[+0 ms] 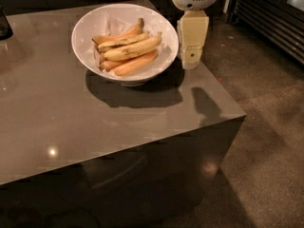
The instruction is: Pick banana from white bowl
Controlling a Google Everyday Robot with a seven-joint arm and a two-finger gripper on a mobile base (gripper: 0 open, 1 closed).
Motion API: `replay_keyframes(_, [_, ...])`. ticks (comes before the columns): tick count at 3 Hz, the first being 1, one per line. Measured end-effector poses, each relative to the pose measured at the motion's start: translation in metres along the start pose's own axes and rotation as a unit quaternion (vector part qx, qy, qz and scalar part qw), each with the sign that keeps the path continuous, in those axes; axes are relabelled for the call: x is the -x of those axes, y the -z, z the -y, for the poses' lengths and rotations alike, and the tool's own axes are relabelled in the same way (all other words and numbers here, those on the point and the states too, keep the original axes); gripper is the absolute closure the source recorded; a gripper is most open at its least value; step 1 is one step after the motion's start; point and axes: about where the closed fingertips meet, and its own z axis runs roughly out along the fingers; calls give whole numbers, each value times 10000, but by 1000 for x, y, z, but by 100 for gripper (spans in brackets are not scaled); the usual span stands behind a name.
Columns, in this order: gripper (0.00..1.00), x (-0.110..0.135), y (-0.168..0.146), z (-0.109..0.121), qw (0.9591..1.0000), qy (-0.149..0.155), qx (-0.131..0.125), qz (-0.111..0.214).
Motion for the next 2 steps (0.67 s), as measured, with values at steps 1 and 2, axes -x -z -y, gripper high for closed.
replay_keyframes(1, [0, 5, -11, 17, 9994, -193, 16, 302])
replay_keyframes(2, [0, 8, -28, 33, 9978, -291, 165, 579])
